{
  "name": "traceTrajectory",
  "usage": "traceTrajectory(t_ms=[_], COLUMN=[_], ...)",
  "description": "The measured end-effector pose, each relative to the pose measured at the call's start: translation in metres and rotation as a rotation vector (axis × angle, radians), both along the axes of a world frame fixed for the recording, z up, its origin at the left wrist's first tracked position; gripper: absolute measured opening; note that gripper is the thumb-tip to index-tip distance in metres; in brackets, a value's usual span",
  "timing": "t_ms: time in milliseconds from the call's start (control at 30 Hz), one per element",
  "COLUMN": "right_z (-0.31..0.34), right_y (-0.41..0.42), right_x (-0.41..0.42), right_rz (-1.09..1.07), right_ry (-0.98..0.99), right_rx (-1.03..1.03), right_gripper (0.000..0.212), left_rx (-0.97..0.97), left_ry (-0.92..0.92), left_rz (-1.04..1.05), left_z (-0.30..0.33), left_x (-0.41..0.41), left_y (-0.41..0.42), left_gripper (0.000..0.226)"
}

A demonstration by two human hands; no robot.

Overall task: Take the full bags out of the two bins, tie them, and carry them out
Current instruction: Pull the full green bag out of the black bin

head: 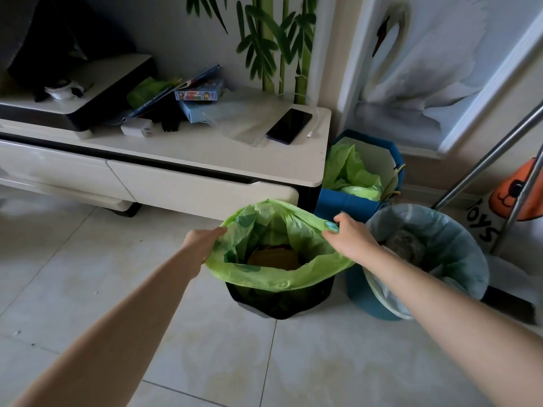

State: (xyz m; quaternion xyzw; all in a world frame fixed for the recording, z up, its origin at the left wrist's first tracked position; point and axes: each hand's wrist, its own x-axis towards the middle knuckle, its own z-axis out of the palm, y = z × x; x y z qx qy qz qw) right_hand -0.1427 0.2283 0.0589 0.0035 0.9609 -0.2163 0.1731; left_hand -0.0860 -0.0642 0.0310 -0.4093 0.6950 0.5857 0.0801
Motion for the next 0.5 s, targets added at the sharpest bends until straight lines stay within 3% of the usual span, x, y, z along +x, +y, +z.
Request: traceTrajectory(t_ms=[67, 167, 267, 400, 500], right_z=[-0.004, -0.007, -0.001, 0.0, -0.009], right_y=[-0.009, -0.017, -0.019, 0.011, 0.037], right_x=[-0.012, -0.024, -0.025, -0.005, 0.019], right_rz=[0.045, 0.061, 0.033, 0.01, -0.054], right_ry=[-0.011, 0.091, 0.286, 0.502, 0.449], right_rx=[0.036, 0.014, -0.111, -0.211, -0.247], right_gripper=[0.049, 0.022, 0.027, 0.025, 0.023], left_rx=[-0.077, -0.19, -0.421, -0.632, -0.557], left_ry=[-0.003, 0.031, 0.134, 0.394, 0.334], left_rz=[-0.027, -0.163, -0.26, 0.054, 0.118], left_z=[0.006, 0.013, 0.02, 0.024, 0.006], left_x=[-0.008, -0.017, -0.02, 0.01, 0.036], left_y=[0.004, 0.01, 0.009, 0.006, -0.005], left_gripper=[0.024, 0.009, 0.013, 0.014, 0.013])
